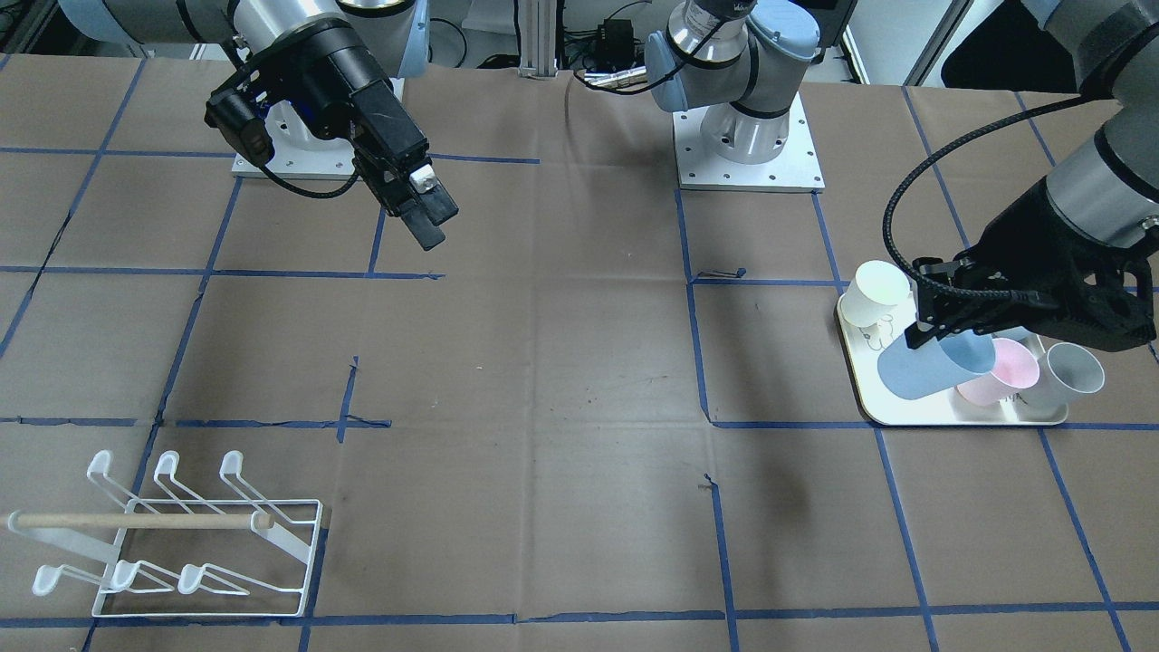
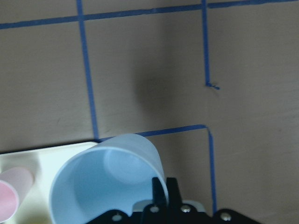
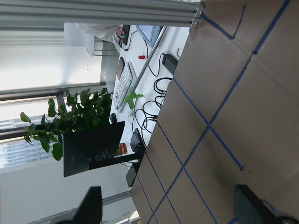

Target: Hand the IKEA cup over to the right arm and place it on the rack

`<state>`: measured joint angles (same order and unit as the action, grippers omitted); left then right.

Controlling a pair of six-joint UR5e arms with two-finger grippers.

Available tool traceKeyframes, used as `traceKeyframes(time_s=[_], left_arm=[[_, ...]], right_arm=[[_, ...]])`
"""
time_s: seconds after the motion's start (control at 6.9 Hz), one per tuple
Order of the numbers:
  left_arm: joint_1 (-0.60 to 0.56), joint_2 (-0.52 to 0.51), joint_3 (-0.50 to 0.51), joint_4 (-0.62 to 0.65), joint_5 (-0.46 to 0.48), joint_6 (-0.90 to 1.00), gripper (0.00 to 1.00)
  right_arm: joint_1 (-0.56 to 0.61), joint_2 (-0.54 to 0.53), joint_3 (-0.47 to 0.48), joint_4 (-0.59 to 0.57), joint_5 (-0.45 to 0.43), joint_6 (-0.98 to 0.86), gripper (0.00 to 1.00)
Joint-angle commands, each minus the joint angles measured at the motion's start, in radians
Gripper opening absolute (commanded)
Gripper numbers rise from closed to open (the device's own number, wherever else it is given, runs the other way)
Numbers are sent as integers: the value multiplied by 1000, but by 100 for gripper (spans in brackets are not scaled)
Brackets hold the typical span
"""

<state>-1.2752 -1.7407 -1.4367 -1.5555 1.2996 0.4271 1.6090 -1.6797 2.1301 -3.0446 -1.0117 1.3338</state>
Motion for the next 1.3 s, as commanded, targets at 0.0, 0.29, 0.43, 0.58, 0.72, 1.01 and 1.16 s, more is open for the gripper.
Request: traceKeyframes(time_s=[0.0, 0.29, 0.43, 0.58, 0.72, 1.01, 1.16], left_arm=[[-3, -10, -23, 29, -310, 8, 0], [-9, -29, -65, 84, -616, 18, 0], [-50, -28, -130, 204, -685, 34, 0], [-87, -28, -207, 415, -703, 35, 0], [-108, -28, -290, 627, -709, 35, 0], [-119, -26, -434, 974, -776, 27, 0], [-133, -26, -503, 1125, -789, 38, 0]], right_arm=[[3, 18, 53, -173, -74, 45, 99], [9, 121, 51, -372, -26, 137, 100], [9, 156, 42, -406, 58, 152, 100], [9, 167, 37, -405, 62, 156, 100], [8, 170, 39, -404, 48, 160, 100], [8, 198, 39, -395, 45, 150, 100], [8, 228, 39, -398, -5, 162, 100]])
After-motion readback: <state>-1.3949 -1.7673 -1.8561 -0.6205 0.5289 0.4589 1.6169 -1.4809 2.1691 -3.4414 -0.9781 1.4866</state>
